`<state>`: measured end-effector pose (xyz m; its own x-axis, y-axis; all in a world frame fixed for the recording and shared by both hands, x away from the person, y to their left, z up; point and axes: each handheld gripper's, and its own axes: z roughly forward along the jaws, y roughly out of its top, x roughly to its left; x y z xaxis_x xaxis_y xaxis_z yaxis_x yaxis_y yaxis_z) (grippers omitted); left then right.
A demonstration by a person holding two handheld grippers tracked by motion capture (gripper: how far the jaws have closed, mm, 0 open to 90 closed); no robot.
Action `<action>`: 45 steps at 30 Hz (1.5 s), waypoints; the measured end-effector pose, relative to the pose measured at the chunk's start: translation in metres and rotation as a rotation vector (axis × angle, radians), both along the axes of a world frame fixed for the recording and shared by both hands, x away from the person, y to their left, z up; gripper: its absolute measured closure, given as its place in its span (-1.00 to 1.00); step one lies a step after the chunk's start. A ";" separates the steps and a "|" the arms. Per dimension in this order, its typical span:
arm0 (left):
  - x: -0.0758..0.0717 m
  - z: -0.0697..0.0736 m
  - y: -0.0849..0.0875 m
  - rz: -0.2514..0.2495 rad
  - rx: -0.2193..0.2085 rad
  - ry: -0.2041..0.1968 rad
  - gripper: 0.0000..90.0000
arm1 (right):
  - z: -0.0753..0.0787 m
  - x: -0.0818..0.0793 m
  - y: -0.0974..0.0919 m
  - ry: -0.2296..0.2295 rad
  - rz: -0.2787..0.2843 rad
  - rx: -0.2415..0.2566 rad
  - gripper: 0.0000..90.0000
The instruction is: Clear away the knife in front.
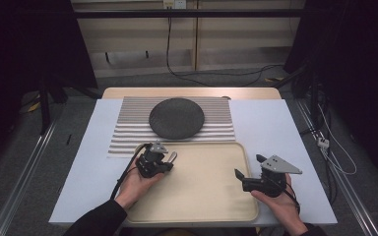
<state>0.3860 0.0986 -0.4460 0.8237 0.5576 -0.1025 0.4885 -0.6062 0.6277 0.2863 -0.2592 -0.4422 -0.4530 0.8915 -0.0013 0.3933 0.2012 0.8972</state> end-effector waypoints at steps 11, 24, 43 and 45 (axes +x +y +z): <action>0.000 0.003 0.006 0.020 0.040 -0.005 1.00 | 0.000 0.000 0.000 -0.003 0.002 0.001 -0.81; -0.002 0.004 0.013 0.035 0.057 -0.005 1.00 | 0.000 0.000 0.000 -0.003 0.002 0.002 -0.81; -0.002 0.006 0.028 0.055 0.070 0.001 1.00 | 0.000 0.000 0.000 -0.001 0.003 0.002 -0.81; -0.002 0.006 0.029 0.058 0.070 0.003 1.00 | 0.000 0.000 0.000 -0.001 0.004 0.002 -0.81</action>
<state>0.3836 0.1275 -0.4404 0.7898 0.6101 -0.0636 0.5255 -0.6196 0.5831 0.2865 -0.2589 -0.4418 -0.4563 0.8898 0.0003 0.3916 0.2005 0.8980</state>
